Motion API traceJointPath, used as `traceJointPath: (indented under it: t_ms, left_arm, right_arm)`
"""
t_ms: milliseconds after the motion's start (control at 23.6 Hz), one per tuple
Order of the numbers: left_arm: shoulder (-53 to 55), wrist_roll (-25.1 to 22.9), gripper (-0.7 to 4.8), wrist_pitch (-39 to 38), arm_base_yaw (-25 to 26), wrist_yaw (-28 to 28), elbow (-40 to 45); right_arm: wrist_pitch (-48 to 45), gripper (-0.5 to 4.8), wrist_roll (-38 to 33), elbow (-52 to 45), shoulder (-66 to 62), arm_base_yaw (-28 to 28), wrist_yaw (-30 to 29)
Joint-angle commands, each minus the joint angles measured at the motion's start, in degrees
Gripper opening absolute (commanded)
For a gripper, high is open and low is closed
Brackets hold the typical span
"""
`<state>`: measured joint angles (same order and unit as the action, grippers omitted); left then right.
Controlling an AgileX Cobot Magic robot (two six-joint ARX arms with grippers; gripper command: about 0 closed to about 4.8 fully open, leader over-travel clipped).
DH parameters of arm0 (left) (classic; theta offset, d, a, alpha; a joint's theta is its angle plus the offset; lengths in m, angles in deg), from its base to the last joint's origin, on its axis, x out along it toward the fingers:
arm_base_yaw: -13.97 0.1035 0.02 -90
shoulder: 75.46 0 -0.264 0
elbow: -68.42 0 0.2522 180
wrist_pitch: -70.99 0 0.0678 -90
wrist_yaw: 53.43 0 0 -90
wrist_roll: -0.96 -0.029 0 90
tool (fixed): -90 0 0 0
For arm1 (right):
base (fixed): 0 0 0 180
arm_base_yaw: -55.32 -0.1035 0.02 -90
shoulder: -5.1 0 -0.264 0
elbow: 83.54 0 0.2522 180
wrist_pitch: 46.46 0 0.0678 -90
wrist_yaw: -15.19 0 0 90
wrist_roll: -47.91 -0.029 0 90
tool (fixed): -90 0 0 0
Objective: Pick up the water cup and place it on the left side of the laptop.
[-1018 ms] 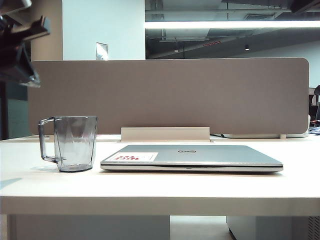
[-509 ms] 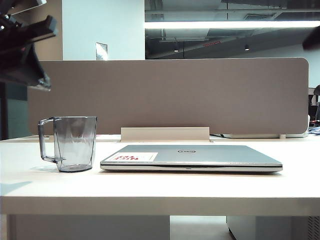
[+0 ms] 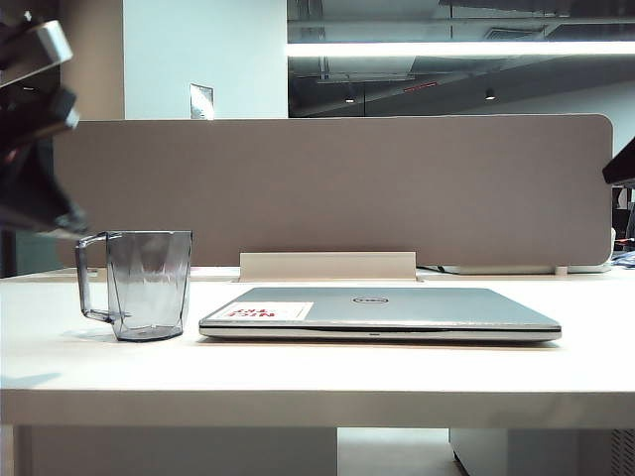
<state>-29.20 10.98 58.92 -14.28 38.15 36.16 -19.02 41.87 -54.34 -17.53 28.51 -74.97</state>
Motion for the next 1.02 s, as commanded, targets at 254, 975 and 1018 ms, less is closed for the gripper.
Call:
traceJointPath:
  t_ms: [254,975,1018]
  left_arm:
    - [-0.1,1.0,-0.06,7.3,-0.1,-15.1,-0.2]
    - [-17.3,-5.5,-0.06,5.2,16.0,3.5,9.3]
    - [-19.1,-5.5,-0.06,5.2,17.3,3.5,10.2]
  right_arm:
    - [-0.2,-0.08,-0.1,0.2,0.0,0.0,0.2]
    - [-0.2,-0.08,-0.1,0.2,0.0,0.0,0.2]
    - [-0.2,-0.08,-0.1,0.2,0.0,0.0,0.2]
